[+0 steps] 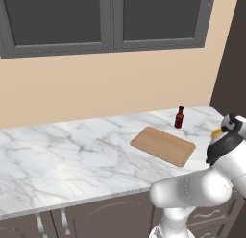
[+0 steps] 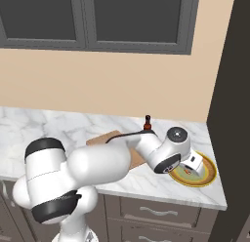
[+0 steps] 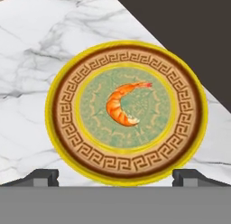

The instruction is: Pick the shrimp from the plate and place it on the cutting board. Then pick the condiment bottle from the cabinet and place it next to the cutting board.

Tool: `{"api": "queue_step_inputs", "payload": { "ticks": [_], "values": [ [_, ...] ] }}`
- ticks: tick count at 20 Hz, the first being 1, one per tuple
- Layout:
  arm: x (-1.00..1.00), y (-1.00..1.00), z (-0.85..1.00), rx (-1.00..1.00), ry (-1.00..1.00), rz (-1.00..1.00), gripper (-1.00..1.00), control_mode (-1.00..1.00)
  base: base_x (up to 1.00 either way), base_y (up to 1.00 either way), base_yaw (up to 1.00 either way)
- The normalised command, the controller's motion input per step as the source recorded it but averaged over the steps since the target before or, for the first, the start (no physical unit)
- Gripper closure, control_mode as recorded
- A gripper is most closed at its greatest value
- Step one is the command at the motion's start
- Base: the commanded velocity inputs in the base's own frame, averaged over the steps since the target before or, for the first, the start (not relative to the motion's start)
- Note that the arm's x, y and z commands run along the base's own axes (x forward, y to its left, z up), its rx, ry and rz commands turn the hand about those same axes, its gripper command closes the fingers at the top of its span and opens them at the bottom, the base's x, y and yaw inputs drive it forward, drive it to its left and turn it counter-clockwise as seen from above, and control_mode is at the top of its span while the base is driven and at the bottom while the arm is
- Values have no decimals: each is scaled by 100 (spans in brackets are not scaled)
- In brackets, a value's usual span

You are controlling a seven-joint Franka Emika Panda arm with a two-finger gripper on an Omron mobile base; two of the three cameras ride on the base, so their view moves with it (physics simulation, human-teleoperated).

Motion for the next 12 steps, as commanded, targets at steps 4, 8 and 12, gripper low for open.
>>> {"api": "queue_step_inputs", "payload": {
  "ticks": [4,8,12],
  "values": [
    [14,-3,-10,0,0,0,-100,-100,0,0,0],
    [13,-3,-13,0,0,0,-100,-100,0,0,0],
    [8,-5,-12,0,0,0,-100,-100,0,0,0]
  ]
}}
